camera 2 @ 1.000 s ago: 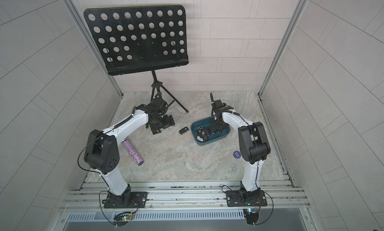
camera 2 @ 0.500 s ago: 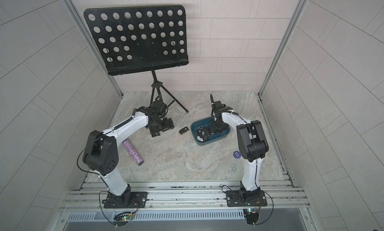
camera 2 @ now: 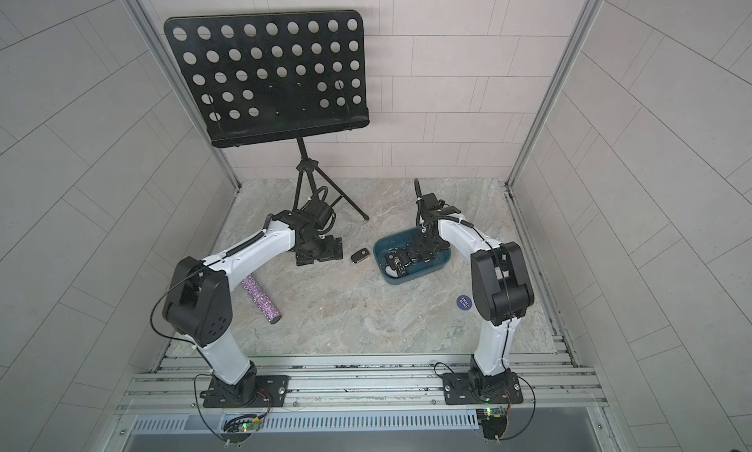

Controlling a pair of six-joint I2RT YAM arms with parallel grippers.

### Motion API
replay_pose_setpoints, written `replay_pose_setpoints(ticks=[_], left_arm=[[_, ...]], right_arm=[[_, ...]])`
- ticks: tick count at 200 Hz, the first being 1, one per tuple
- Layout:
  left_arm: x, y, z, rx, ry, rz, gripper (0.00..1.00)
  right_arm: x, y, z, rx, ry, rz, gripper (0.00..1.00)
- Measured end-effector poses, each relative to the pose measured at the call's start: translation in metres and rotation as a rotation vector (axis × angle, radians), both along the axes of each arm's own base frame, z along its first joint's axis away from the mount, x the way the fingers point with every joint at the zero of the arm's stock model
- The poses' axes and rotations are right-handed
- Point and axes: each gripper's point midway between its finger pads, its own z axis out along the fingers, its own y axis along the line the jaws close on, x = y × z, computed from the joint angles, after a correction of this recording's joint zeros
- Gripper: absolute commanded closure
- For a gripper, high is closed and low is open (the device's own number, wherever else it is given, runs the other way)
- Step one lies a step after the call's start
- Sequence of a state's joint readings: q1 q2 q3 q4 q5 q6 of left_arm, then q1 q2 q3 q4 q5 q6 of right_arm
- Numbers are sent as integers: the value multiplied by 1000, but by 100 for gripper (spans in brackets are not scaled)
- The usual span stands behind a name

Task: Place the car key into the storage box
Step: Place the car key in the storage box, then pick up the car key from the center of the board.

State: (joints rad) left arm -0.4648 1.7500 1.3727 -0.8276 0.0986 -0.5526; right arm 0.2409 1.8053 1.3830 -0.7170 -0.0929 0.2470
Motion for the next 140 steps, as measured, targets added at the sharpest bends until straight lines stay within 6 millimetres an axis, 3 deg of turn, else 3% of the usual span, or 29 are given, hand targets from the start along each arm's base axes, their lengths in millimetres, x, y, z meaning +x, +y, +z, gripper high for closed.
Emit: replay_pose_setpoints(ticks=[28,45,65,106,140], left_arm=[[-1,-2,-7,35,2,-64,4],[-2,-5,-9,51,6,-100,5],[-4,-11,-10,68,6,-145,5],[-8,-25,-10,91,4,-240,5],[-10,-35,-15,108,17,-310,5]], right_arm=[[-6,10,37,92,-78,-2,23],[-21,18,49,174,-96,-6,15],[-44,28,48,271,-75,-10,0],[-94,51,31,440,19,2,0],[-116,64,27,502,66,26,0]])
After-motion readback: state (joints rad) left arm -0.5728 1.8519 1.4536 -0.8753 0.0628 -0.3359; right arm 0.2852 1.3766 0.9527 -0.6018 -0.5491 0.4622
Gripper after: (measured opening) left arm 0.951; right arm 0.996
